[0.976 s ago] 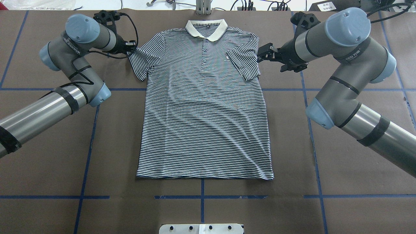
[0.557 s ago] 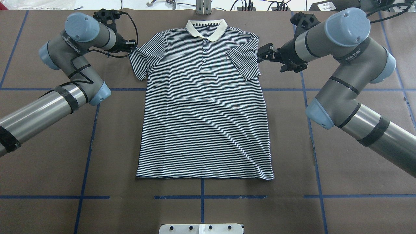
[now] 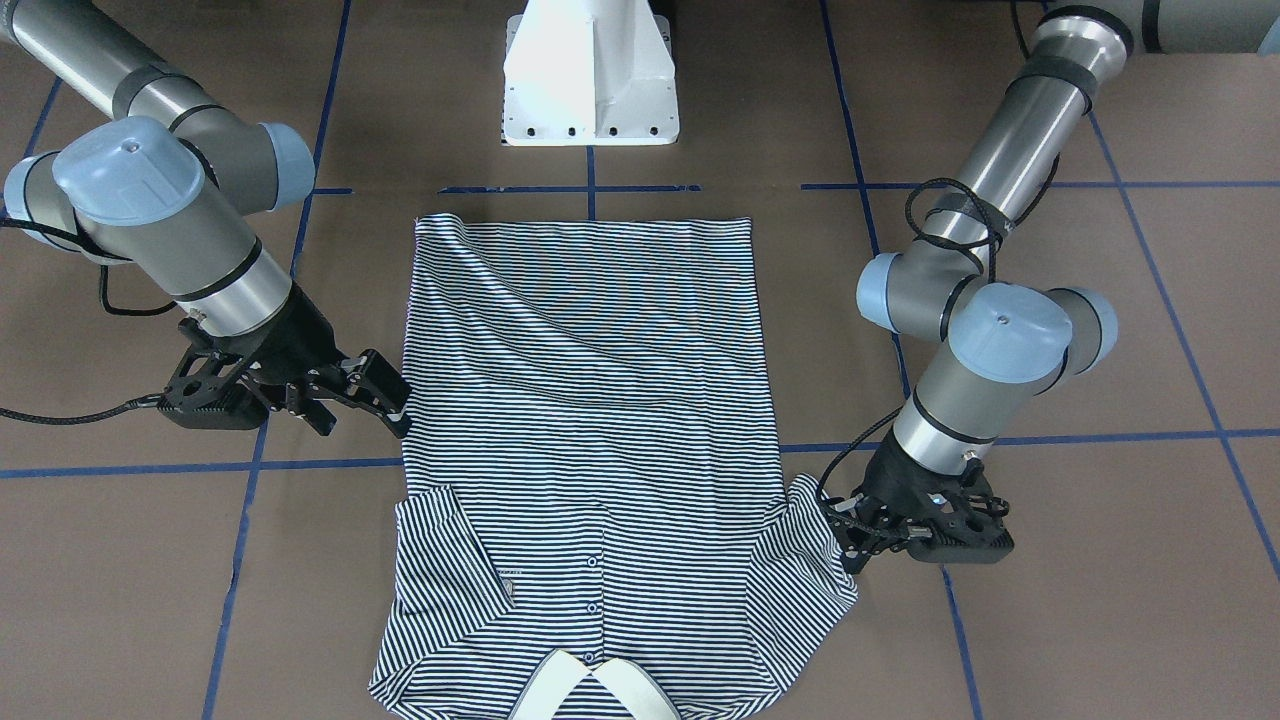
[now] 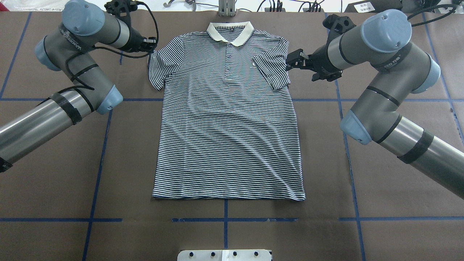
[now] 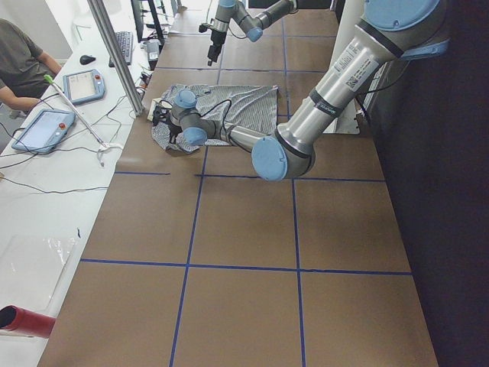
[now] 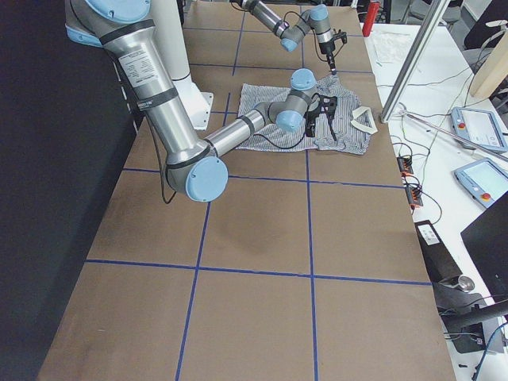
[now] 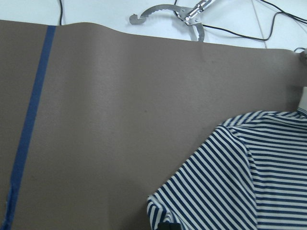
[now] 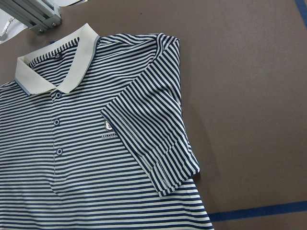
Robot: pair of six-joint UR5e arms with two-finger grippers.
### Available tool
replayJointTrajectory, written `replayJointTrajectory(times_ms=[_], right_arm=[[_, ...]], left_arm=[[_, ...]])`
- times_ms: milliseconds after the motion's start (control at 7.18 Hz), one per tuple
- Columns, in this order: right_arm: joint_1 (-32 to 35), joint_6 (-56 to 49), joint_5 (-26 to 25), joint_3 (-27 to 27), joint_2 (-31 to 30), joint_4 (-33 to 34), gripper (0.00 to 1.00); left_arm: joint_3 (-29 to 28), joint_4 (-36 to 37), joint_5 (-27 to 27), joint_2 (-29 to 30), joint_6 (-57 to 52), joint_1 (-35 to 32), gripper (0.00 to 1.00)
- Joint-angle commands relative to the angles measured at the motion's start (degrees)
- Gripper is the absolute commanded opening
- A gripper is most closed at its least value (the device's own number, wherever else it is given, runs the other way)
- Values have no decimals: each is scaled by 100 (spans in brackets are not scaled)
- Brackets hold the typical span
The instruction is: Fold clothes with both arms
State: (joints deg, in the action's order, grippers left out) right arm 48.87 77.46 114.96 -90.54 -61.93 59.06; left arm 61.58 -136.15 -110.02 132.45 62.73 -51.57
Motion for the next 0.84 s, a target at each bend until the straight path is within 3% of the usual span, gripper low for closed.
replayJointTrajectory(times_ms=[0, 139, 279, 697], right_arm=[[-9, 6, 0, 1, 14, 0, 100], [-9, 6, 0, 1, 14, 0, 100], [-9, 6, 0, 1, 14, 0, 100], [-18, 6, 0, 1, 58, 9, 100]], left_arm=[[22, 289, -10, 419, 632, 234, 0], [-23, 412, 425, 483, 644, 436, 0], [-537, 396, 673, 823, 662, 525, 0], [-1410, 134, 965, 1354, 671, 578, 0]])
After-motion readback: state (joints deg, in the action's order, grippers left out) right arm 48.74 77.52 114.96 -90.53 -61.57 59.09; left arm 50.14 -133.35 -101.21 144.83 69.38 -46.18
